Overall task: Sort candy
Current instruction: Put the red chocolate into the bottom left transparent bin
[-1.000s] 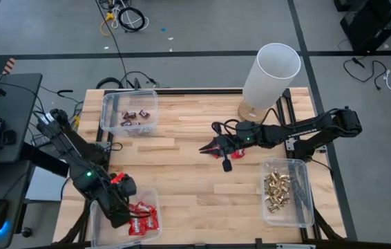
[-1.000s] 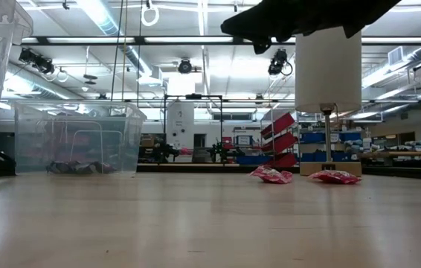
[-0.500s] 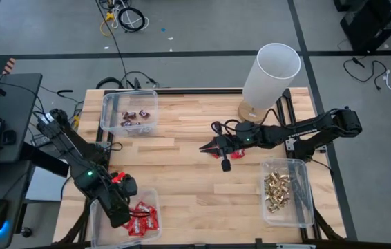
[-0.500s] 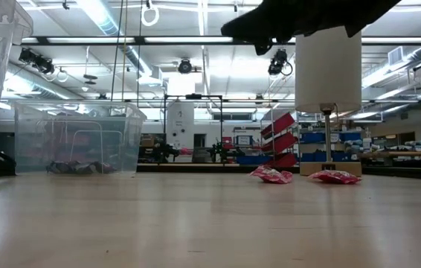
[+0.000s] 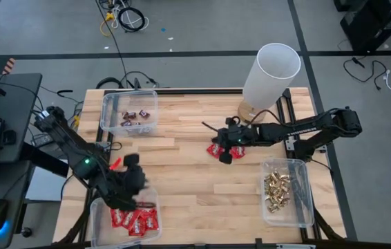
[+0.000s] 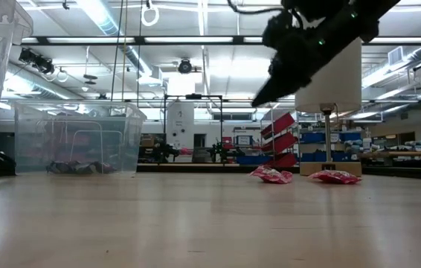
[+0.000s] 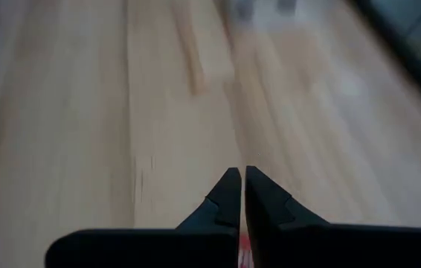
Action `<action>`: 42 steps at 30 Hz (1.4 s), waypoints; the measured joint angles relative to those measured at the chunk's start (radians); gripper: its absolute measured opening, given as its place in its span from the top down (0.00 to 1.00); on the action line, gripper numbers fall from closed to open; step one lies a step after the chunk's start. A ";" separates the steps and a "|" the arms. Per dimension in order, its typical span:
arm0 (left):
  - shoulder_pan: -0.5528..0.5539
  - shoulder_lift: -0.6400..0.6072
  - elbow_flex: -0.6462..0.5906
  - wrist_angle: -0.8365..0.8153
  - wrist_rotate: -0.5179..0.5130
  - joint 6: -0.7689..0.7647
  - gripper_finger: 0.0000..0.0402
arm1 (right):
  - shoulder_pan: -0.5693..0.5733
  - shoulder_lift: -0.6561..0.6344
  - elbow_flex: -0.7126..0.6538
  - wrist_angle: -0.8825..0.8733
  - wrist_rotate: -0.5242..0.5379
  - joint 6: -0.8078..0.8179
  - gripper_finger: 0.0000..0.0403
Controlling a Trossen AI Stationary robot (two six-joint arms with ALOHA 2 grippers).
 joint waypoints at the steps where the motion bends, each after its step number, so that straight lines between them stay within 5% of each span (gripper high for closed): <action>1: 0.007 -0.005 0.000 0.000 -0.072 0.043 0.79 | 0.004 0.000 0.000 -0.035 0.000 0.019 0.98; 6: 0.019 -0.013 0.000 -0.001 -0.421 0.233 0.79 | 0.054 0.000 0.000 -0.171 0.008 0.025 0.96; 11: 0.025 -0.012 0.000 -0.007 -0.598 0.323 0.79 | 0.108 0.001 -0.041 -0.135 0.102 -0.002 0.93; 42: 0.034 -0.012 0.000 -0.053 -0.606 0.280 0.79 | 0.115 0.056 -0.139 0.034 0.186 0.077 0.71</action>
